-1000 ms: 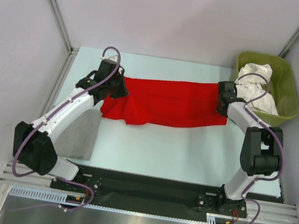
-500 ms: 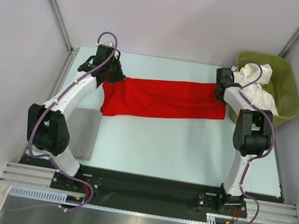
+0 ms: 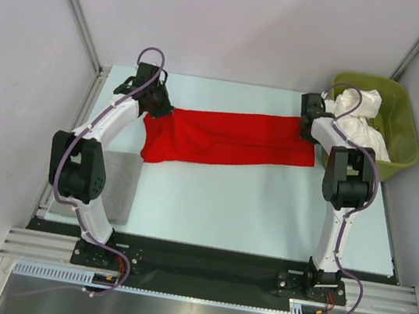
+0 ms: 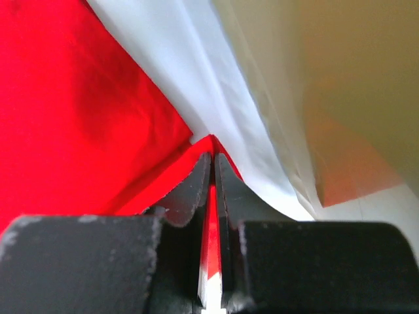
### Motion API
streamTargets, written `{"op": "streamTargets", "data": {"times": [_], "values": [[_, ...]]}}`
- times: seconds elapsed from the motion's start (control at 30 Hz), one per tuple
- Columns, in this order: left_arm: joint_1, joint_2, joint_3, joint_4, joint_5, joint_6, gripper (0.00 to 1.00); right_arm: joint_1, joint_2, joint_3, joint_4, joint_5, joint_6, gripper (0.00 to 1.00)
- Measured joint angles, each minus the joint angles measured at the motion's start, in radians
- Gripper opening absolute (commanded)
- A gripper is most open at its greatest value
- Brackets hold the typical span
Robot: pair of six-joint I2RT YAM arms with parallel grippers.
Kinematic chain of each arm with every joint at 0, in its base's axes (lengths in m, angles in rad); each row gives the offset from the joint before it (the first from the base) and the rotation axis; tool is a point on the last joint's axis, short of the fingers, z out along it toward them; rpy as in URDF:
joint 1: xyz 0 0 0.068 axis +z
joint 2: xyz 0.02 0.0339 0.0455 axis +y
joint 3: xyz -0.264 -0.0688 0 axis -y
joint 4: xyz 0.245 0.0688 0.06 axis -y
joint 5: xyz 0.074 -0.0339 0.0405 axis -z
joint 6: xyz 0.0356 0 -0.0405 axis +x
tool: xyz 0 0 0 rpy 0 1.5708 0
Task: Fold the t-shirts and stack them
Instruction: Fold the tshirt
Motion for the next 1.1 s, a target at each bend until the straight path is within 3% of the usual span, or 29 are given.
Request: {"op": "streamTargets", "data": {"times": [0.57,0.7,0.73,0.77,0.87,0.97,1.1], "values": [[0.014,0.180,0.152,-0.021,0.011,0.008,0.00,-0.011,0.079,0.135,-0.044,-0.036,-0.016,0.15],[0.025,0.214,0.182,-0.039,0.010,0.010,0.01,-0.014,0.100,0.164,-0.053,-0.037,-0.031,0.30],[0.029,0.226,0.196,-0.048,0.011,0.013,0.05,-0.015,0.105,0.170,-0.054,-0.037,-0.034,0.32],[0.034,0.240,0.213,-0.063,0.010,0.019,0.16,-0.015,0.108,0.176,-0.061,-0.037,-0.039,0.34],[0.044,0.275,0.267,-0.108,-0.012,0.043,0.36,-0.016,0.118,0.210,-0.094,-0.043,-0.048,0.43],[0.046,0.275,0.285,-0.150,-0.077,0.077,0.50,-0.013,0.118,0.227,-0.130,-0.052,-0.057,0.47],[0.048,0.220,0.264,-0.181,-0.130,0.115,0.50,-0.008,0.103,0.227,-0.162,-0.084,-0.059,0.53]]}}
